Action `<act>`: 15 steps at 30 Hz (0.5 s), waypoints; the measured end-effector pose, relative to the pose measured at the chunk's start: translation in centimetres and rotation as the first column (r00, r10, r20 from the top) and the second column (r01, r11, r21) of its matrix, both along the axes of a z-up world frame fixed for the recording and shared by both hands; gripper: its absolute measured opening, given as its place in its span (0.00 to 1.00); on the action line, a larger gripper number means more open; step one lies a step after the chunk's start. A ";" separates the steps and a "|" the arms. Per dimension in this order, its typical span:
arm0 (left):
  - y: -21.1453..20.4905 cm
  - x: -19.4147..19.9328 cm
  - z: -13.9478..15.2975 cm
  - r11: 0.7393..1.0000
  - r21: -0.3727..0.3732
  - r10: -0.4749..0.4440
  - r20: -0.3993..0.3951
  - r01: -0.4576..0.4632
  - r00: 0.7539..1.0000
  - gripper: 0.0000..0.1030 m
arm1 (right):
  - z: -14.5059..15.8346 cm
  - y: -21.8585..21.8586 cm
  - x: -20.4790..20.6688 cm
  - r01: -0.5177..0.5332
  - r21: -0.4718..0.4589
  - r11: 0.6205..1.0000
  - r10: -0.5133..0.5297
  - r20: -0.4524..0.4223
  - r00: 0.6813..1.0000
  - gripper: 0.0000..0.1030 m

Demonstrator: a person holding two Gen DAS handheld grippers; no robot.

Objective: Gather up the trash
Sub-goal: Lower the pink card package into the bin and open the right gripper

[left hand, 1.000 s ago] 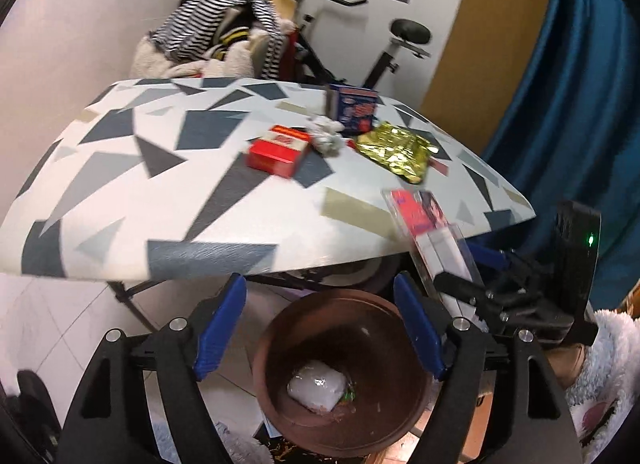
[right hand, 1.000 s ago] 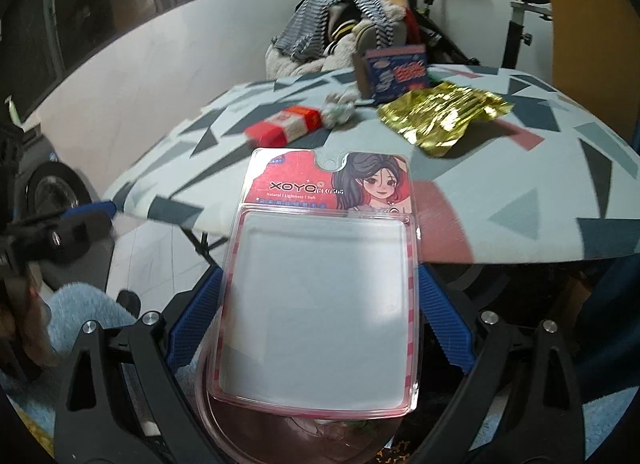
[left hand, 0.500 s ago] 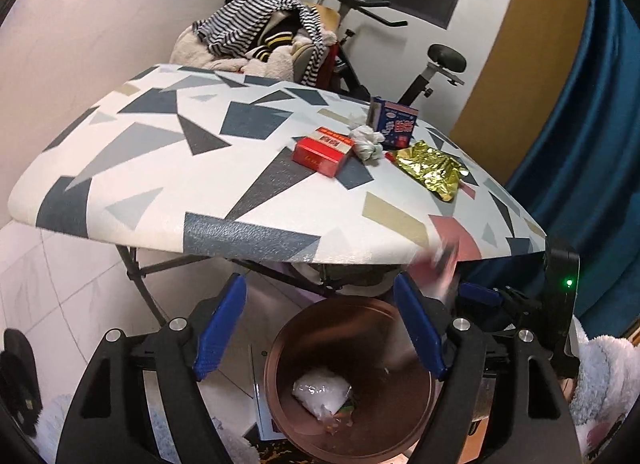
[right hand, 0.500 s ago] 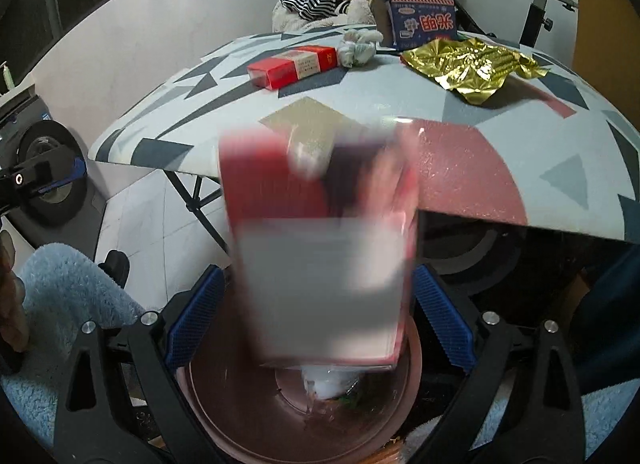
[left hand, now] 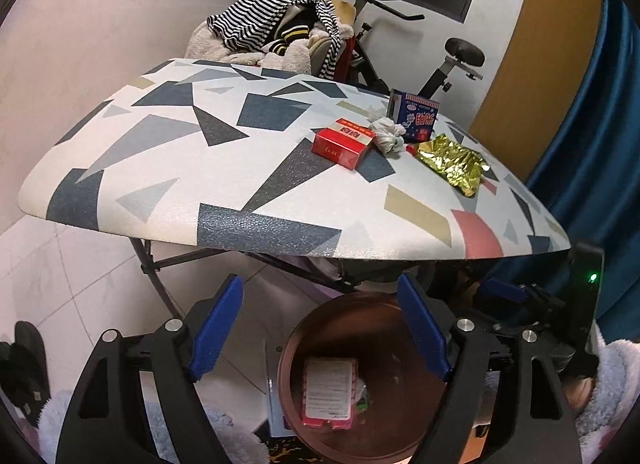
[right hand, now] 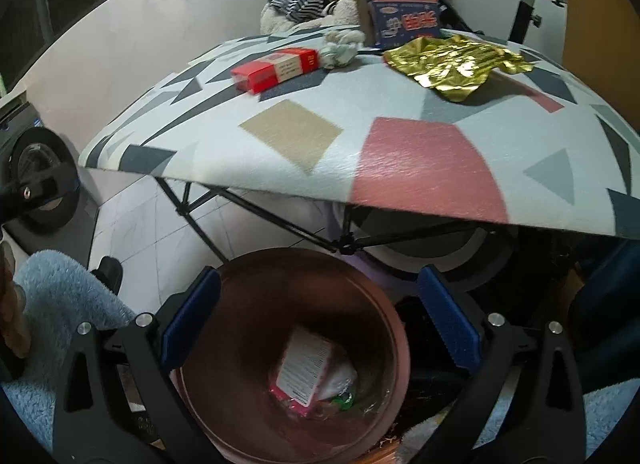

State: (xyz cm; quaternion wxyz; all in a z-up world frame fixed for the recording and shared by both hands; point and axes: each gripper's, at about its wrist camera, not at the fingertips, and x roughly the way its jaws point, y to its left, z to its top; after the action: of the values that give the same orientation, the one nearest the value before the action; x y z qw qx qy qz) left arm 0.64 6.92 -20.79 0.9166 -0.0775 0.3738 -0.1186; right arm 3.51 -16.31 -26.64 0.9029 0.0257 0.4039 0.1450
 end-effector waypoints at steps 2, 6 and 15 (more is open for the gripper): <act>-0.1 0.1 -0.2 1.000 0.011 0.003 -0.005 -0.003 1.000 0.78 | 0.2 -0.5 0.0 0.020 -0.003 1.000 -0.020 0.013 1.000 0.94; -0.1 0.3 -0.4 1.000 0.022 0.018 -0.014 -0.018 1.000 0.79 | 0.7 -1.7 -0.2 0.042 0.005 0.999 -0.042 0.048 0.998 0.95; -0.5 0.5 -0.2 0.999 0.034 0.017 -0.013 -0.017 1.000 0.79 | 2.2 -4.3 -0.5 0.091 0.050 0.995 -0.096 0.092 0.991 0.95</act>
State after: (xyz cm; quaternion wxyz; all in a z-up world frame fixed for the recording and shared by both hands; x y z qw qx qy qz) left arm 1.10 6.47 -21.02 0.9164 -0.0660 0.3810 -0.1039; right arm 3.02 -20.65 -24.40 0.9259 0.0584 0.3559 0.1128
